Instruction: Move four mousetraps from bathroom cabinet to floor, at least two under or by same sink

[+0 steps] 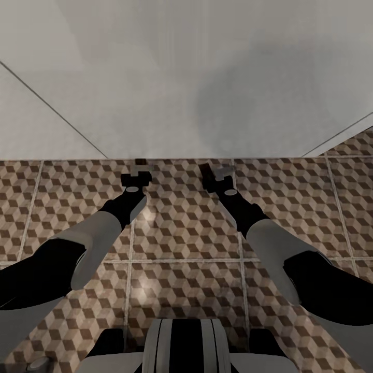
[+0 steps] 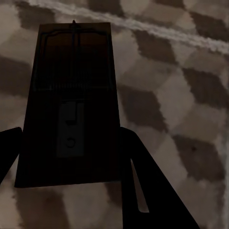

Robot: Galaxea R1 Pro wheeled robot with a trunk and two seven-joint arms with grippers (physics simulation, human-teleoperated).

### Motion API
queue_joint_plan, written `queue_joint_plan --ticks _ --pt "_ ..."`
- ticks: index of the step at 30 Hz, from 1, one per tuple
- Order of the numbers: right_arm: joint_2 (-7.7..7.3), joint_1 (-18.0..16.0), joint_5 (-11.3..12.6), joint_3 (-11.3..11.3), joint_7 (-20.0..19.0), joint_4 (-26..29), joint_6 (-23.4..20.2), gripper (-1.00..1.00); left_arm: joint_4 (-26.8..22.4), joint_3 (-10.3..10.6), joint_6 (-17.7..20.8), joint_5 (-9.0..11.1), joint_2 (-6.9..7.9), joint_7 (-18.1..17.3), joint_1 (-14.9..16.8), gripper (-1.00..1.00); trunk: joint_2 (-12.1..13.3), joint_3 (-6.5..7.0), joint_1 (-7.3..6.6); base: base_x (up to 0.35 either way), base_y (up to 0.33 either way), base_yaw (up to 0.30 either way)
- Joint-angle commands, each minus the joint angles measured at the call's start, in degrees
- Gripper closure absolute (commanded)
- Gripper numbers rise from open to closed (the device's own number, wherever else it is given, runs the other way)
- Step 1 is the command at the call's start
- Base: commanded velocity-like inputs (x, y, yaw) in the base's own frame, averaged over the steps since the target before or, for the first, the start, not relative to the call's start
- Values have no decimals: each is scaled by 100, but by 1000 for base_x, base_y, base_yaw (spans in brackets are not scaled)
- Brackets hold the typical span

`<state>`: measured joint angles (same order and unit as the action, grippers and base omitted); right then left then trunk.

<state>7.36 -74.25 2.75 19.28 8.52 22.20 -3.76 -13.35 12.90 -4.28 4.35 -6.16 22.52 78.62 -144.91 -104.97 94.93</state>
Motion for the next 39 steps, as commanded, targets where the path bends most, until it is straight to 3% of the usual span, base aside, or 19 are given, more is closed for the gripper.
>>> queue_joint_plan --ticks 1,27,28,39 --pt "-3 -2 48 50 53 -7 -19 100 41 46 -20 40 0 33 4 100 -1 -3 -1 0 0 0" --pt "-6 -2 41 50 53 -49 33 100 141 46 -20 40 -7 33 4 100 -1 -3 -1 0 0 0" --pt "-6 -2 41 50 53 -49 33 100 146 46 -20 40 -8 33 4 -100 -1 -3 -1 0 0 0" --pt "-6 -2 41 50 53 -47 35 100 173 46 -20 40 -8 33 4 -100 -1 -3 -1 0 0 0"
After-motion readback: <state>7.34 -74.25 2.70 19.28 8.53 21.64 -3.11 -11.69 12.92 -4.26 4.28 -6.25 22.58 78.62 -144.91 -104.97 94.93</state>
